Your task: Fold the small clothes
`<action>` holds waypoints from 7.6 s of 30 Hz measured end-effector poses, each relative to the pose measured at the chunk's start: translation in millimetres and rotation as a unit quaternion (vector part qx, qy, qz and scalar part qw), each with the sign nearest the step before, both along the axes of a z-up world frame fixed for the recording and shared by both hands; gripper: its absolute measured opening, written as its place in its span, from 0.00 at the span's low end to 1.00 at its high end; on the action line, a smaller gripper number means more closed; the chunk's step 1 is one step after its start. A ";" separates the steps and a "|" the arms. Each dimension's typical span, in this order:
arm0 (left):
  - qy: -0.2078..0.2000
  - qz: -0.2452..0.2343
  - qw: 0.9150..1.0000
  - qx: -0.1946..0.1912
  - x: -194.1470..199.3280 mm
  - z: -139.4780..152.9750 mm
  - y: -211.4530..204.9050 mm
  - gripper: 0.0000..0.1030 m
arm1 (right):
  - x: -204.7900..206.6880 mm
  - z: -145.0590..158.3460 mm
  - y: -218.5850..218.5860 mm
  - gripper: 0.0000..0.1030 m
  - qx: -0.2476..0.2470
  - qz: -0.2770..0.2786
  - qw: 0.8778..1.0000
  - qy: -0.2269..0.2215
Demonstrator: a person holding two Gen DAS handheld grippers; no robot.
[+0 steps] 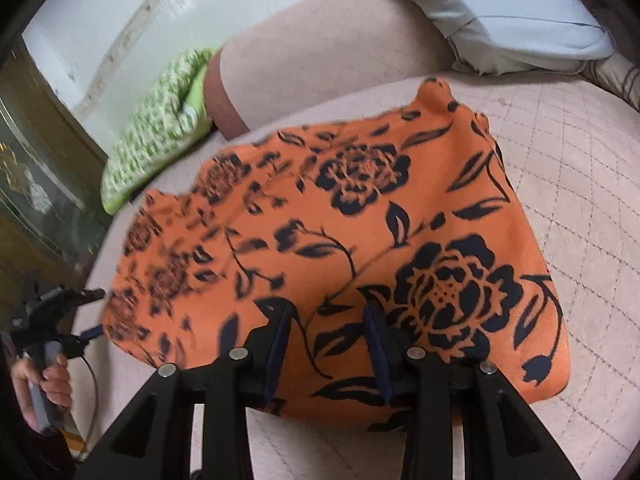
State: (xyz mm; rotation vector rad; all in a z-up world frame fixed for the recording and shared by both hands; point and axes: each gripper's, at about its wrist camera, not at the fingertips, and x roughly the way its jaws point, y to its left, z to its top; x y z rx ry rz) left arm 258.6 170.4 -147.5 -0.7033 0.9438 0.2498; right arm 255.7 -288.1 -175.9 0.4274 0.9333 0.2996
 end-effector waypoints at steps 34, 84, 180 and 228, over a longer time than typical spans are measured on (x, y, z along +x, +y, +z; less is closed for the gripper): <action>0.049 -0.074 0.983 -0.161 -42.6 -33.2 -34.5 0.81 | -55.1 -36.4 -21.9 0.61 0.243 -0.071 0.956 0.147; -0.037 -0.051 0.976 -0.210 -63.0 -48.6 -25.9 0.62 | -74.4 -22.1 -14.8 0.22 0.128 -0.081 0.978 0.145; -0.043 -0.423 0.901 0.085 -48.2 1.2 -212.7 0.77 | -26.1 28.2 -65.6 0.35 0.132 -0.047 0.987 0.078; -0.016 -0.436 0.892 0.119 -47.0 -20.0 -218.0 0.82 | 59.9 -22.3 54.5 0.36 0.246 0.070 0.954 0.158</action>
